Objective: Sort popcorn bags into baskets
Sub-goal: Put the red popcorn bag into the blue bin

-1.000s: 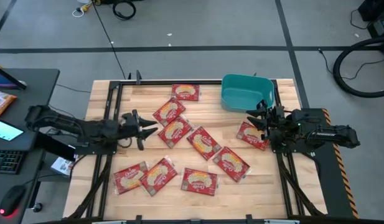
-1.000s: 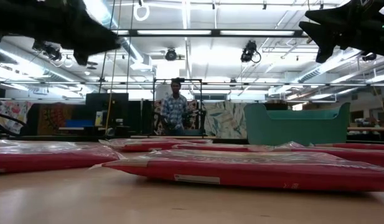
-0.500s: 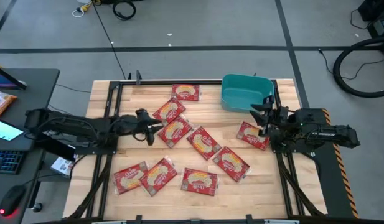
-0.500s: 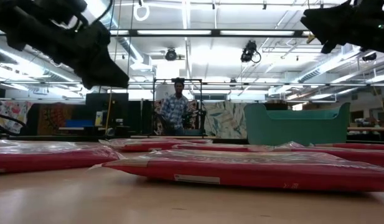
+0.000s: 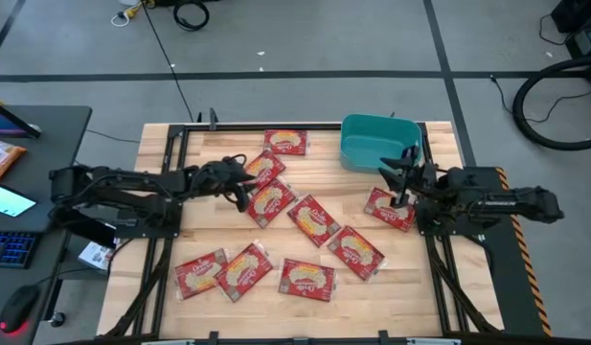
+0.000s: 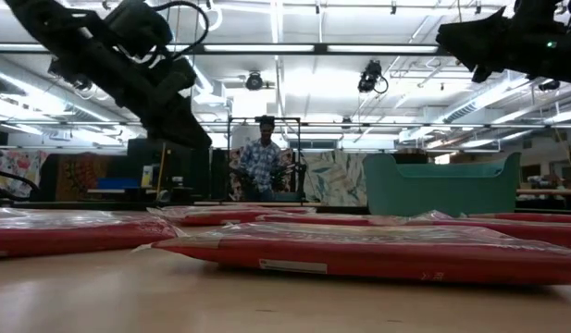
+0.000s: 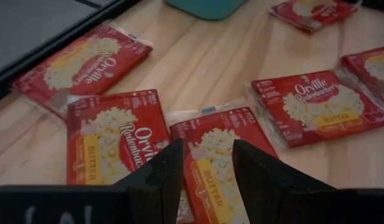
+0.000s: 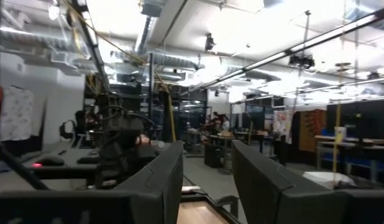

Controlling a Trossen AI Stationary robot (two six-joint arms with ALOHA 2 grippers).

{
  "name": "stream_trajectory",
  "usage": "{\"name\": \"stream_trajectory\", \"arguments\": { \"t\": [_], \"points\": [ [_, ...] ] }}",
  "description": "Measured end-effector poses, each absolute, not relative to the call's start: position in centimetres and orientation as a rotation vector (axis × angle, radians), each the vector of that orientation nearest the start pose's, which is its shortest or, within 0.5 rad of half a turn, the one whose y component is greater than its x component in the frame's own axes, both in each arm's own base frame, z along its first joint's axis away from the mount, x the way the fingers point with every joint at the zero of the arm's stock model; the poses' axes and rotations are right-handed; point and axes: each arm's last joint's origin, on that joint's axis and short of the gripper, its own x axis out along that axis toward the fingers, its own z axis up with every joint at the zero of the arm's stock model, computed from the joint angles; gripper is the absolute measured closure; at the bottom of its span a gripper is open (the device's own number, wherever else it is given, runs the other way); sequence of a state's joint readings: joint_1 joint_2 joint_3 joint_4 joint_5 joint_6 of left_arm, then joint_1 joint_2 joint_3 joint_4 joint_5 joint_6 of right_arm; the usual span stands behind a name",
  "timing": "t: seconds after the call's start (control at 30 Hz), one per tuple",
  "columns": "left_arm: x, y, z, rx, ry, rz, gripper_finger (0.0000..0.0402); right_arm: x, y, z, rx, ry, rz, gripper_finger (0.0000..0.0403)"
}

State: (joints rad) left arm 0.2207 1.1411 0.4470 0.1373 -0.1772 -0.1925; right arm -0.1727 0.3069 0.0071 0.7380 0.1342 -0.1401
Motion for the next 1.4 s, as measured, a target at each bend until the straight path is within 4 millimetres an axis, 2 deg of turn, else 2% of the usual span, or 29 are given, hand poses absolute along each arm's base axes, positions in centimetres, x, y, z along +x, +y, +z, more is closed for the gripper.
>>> {"name": "stream_trajectory", "arguments": {
  "t": [0.27, 0.4, 0.83, 1.0, 1.2, 1.3, 1.4],
  "points": [
    [21.8, 5.1, 18.0, -0.245, 0.557, 0.447, 0.0260, 11.5, -2.8, 21.4, -0.136, -0.358, -0.344, 0.0263],
    [22.2, 4.6, 18.6, -0.245, 0.571, 0.426, 0.0256, 12.3, -3.0, 21.5, -0.141, -0.313, -0.317, 0.0263],
    [22.7, 3.1, 19.2, -0.229, 0.579, 0.438, 0.0169, 14.3, -3.4, 21.4, -0.147, -0.226, -0.313, 0.0263],
    [22.7, 2.6, 19.2, -0.261, 0.572, 0.429, 0.0168, 14.8, -3.5, 21.3, -0.147, -0.232, -0.312, 0.0263],
    [22.8, 2.2, 19.2, -0.297, 0.566, 0.426, 0.0170, 16.7, -4.0, 21.6, -0.136, -0.169, -0.307, 0.0263],
    [23.6, 1.9, 19.0, -0.302, 0.593, 0.419, 0.0170, 17.9, -4.2, 21.6, -0.133, -0.133, -0.305, 0.0263],
    [25.4, 1.4, 19.0, -0.283, 0.626, 0.400, 0.0171, 19.0, -4.5, 21.5, -0.139, -0.093, -0.307, 0.0263]
  ]
}}
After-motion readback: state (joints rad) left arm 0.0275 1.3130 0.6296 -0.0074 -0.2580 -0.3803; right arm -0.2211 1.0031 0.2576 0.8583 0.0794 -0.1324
